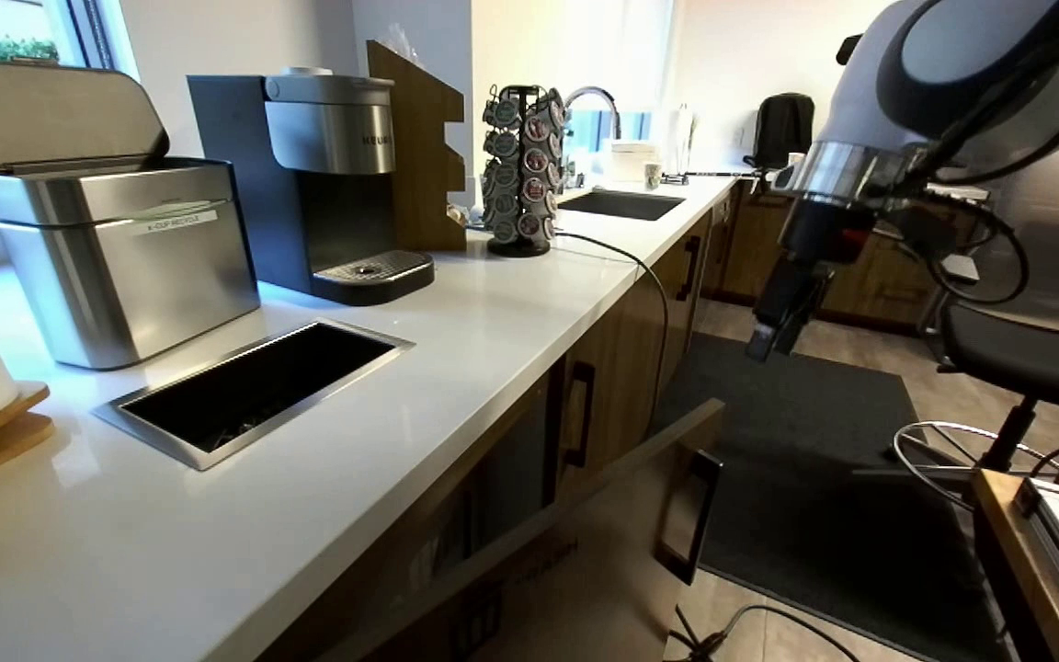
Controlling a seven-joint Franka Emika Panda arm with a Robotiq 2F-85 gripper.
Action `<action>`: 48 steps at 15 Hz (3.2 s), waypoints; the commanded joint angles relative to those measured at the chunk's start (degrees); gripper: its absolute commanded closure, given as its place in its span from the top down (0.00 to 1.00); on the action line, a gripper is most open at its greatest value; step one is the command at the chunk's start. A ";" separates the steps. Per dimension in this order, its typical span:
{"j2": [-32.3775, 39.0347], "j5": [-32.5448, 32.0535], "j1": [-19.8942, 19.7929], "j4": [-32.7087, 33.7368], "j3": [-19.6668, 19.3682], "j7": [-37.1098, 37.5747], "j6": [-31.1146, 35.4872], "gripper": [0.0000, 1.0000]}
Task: Open the cabinet door
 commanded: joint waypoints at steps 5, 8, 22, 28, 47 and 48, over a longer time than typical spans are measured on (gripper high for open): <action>-7.47 -7.44 -0.17 2.25 -5.19 -4.32 4.88 1.00; -1.25 -1.69 5.06 3.80 -9.98 -8.13 13.41 1.00; 31.32 46.39 23.21 23.02 -23.80 -39.57 1.31 0.38; 38.36 40.26 5.90 26.36 -6.82 -35.09 -0.03 0.00; 40.68 29.09 -5.82 29.16 4.18 -21.70 -28.45 0.00; 40.85 28.80 -5.48 28.98 4.37 -21.47 -29.23 0.00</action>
